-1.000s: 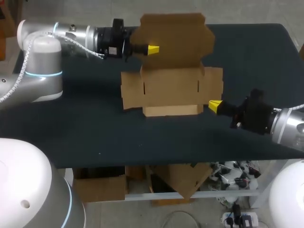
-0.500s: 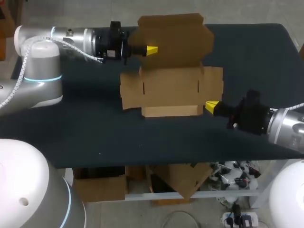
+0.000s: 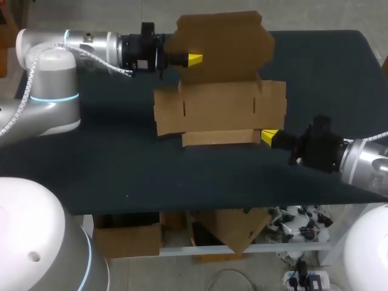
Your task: Assemble the packaging by folding the flat box into shape, placing the metal phone stand inside, and closing the box properly
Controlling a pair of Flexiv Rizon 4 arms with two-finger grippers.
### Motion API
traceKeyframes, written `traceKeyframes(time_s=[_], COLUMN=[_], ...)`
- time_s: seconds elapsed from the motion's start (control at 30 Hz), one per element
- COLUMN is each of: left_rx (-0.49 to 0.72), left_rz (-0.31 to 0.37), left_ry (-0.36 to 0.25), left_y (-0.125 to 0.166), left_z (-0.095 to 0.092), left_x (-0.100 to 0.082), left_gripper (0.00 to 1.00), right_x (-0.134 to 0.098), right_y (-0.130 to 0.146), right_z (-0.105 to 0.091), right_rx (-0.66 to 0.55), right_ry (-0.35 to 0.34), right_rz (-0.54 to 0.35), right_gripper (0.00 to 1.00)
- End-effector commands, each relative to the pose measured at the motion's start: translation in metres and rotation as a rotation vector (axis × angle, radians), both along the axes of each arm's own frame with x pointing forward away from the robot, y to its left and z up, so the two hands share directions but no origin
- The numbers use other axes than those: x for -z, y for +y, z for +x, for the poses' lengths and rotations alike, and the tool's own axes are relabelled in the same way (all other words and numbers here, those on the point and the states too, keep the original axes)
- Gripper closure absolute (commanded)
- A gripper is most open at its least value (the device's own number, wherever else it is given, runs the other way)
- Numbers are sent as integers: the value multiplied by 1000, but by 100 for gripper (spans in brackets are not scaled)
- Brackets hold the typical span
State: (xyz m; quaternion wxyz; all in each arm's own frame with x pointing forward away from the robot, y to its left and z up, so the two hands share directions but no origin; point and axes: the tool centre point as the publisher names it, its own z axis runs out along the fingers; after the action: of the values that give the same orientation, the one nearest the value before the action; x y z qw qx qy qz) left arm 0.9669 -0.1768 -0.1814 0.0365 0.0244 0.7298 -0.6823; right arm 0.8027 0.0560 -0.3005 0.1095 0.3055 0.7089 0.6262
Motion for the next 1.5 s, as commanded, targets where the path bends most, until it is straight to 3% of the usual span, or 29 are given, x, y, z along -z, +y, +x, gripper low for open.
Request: traceKeyframes(time_s=[0.03,1.13,1.5], left_rx=[-19,-57,-60], left_rz=[8,36,66], left_ry=[-8,-30,81], left_y=[4,0,2], left_z=[-12,-54,-64], left_x=[-7,-38,-36], left_gripper=[100,100,100], right_x=[1,-6,-6], right_y=[1,-13,-12], right_z=[0,-17,-18], right_rx=[0,2,-9], right_ry=[-4,-38,-38], right_rz=[4,1,-4], right_gripper=[100,100,100])
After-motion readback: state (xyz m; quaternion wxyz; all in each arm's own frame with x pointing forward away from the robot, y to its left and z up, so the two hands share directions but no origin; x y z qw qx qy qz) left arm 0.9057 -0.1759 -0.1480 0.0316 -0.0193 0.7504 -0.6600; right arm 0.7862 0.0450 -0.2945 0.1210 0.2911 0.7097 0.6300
